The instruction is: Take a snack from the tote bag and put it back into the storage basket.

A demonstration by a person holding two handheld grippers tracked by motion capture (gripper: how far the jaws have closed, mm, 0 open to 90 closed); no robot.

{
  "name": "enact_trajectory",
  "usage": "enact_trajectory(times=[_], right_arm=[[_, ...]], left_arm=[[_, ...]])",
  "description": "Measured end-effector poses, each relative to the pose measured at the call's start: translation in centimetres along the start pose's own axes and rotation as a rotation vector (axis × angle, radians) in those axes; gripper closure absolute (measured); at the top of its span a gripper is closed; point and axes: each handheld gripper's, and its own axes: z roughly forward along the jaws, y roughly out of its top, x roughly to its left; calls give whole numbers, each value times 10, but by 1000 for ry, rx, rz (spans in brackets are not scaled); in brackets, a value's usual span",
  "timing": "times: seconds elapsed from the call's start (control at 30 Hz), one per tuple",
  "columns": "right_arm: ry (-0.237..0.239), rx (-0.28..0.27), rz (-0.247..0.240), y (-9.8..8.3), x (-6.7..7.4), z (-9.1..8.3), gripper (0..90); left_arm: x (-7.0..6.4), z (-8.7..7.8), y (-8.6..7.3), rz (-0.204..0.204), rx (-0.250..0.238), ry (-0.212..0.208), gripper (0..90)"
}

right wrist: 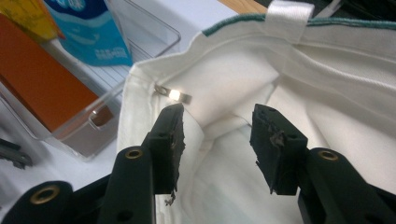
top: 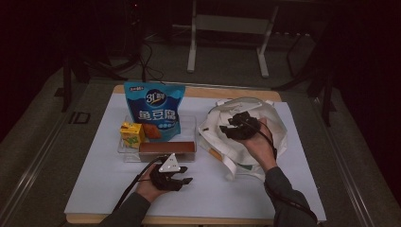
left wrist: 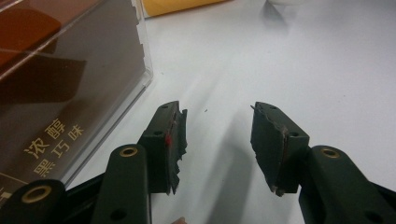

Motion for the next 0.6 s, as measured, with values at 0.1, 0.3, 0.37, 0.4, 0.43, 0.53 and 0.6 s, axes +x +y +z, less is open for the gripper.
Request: enact_trajectory(times=[0.1, 0.3, 0.37, 0.4, 0.43, 0.53, 0.6], right_arm=[[-4, 5, 4, -2, -3, -1, 532], [-28, 31, 2, -9, -7, -1, 523], [-32, 31, 9, -11, -10, -2, 522], [-32, 30, 14, -12, -11, -3, 521], [-36, 32, 18, -13, -12, -4, 519], [-48, 40, 19, -17, -16, -5, 514], [-54, 47, 21, -19, -18, -6, 514]], left_arm=[[0, 0, 0, 0, 0, 0, 525], [0, 0, 0, 0, 0, -1, 524], [0, 0, 0, 0, -1, -1, 524], [0, 0, 0, 0, 0, -1, 524], [0, 0, 0, 0, 0, -2, 524], [0, 0, 0, 0, -1, -3, 524], [0, 0, 0, 0, -1, -3, 524]])
